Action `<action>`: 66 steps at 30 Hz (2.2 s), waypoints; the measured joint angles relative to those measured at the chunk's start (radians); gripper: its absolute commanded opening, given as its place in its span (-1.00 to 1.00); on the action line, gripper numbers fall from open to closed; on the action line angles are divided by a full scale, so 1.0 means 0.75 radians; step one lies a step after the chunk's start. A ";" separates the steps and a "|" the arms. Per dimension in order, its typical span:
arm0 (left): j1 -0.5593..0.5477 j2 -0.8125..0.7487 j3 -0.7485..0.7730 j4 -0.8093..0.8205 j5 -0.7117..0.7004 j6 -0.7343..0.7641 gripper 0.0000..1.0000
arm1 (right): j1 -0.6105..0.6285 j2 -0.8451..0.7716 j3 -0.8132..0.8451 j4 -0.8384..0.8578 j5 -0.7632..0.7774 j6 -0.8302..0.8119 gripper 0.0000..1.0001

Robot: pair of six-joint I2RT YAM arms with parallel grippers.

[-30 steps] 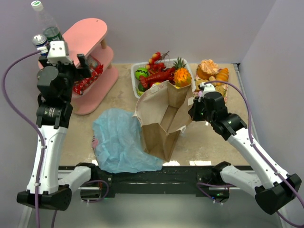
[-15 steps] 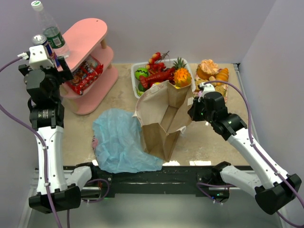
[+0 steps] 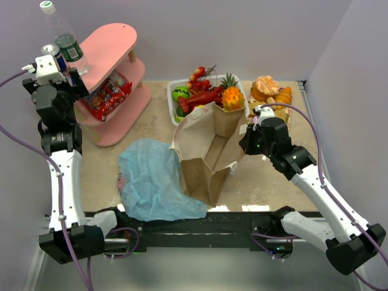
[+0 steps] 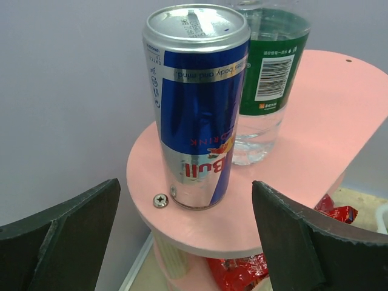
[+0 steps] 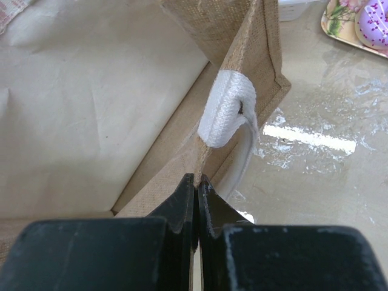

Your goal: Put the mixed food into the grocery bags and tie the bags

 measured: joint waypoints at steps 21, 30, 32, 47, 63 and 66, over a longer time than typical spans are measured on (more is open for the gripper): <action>0.093 0.125 -0.012 0.223 0.192 -0.038 0.30 | 0.000 -0.016 0.000 0.000 -0.028 0.003 -1.00; 0.098 0.128 -0.053 0.297 0.221 -0.040 -0.24 | 0.000 -0.019 0.000 -0.003 -0.028 0.005 -1.00; 0.098 0.128 -0.053 0.298 0.221 -0.040 -0.34 | 0.000 -0.019 0.000 -0.003 -0.028 0.004 -1.00; 0.098 -0.040 -0.170 0.275 0.224 -0.060 -0.88 | 0.000 -0.019 -0.006 0.002 -0.030 0.003 -1.00; 0.098 -0.041 -0.170 0.274 0.287 -0.060 -1.00 | 0.000 -0.017 -0.016 0.011 -0.031 -0.005 -1.00; 0.098 -0.046 -0.170 0.269 0.304 -0.060 -1.00 | 0.000 -0.017 -0.016 0.011 -0.031 -0.006 -1.00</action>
